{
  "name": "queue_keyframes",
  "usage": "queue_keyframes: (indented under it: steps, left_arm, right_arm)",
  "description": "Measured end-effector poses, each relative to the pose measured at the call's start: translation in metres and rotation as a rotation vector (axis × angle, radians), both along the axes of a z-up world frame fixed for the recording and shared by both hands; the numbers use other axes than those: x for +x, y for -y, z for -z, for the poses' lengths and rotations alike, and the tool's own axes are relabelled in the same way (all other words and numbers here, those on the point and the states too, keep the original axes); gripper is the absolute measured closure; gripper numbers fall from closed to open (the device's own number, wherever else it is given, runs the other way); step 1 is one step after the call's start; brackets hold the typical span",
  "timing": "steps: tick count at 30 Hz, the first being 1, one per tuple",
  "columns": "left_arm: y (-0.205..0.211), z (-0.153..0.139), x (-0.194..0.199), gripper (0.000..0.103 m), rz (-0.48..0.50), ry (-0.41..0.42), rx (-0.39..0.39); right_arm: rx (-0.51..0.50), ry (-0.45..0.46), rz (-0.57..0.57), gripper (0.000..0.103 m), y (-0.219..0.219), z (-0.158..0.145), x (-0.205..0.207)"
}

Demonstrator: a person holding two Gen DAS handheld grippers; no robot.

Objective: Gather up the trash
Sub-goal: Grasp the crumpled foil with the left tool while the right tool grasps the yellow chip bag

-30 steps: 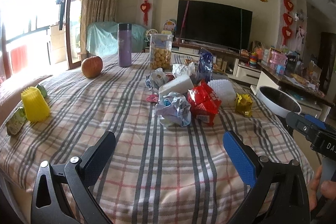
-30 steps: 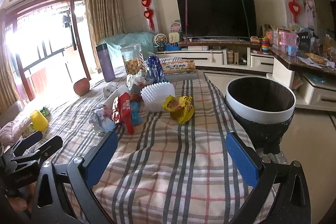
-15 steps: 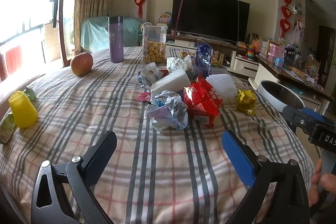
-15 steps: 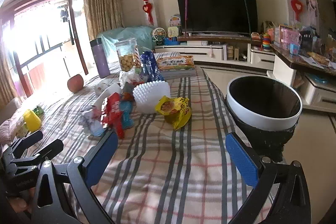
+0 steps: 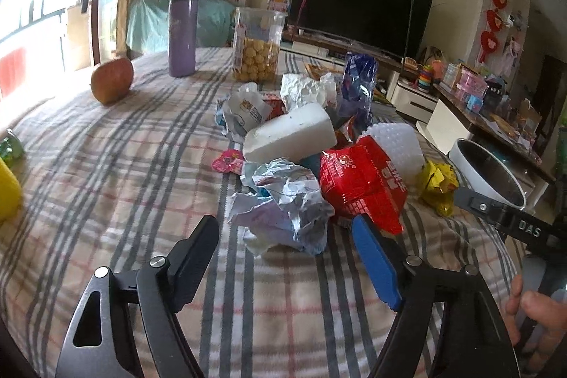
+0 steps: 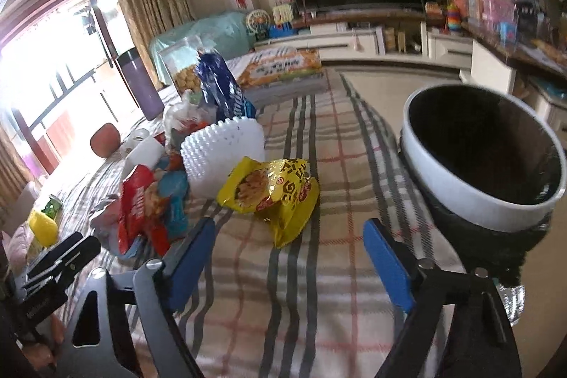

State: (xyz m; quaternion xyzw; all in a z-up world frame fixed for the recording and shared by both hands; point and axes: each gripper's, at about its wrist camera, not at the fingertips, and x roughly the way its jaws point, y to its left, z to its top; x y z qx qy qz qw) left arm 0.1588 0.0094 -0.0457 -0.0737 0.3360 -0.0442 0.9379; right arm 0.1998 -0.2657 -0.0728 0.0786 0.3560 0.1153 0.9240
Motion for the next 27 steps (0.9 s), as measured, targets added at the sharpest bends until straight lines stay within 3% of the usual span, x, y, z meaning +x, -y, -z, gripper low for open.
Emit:
queue_keyframes:
  steps: [4, 6, 8, 9, 17, 27]
  left_arm:
    - [0.002, 0.007, 0.016, 0.047, 0.026, -0.035, -0.017]
    - [0.002, 0.01, 0.021, 0.062, 0.041, -0.056, -0.028]
    - [0.001, 0.013, 0.025, 0.082, 0.052, -0.069, -0.043]
    - [0.0, 0.014, 0.027, 0.084, 0.057, -0.07, -0.051]
    - [-0.003, 0.006, -0.006, 0.089, 0.073, -0.03, -0.074]
    - [0.029, -0.011, -0.04, 0.09, 0.21, 0.009, -0.074]
  right_arm:
    - [0.013, -0.043, -0.017, 0.032, -0.004, 0.006, 0.016]
    - [0.019, -0.056, -0.036, 0.052, -0.007, 0.007, 0.018]
    - [0.012, -0.068, -0.044, 0.087, -0.007, 0.009, 0.02]
    - [0.014, -0.072, -0.046, 0.092, -0.007, 0.009, 0.019]
    - [0.021, -0.042, -0.067, 0.099, 0.0, 0.002, 0.0]
    - [0.03, -0.021, -0.051, 0.099, 0.023, -0.009, -0.023]
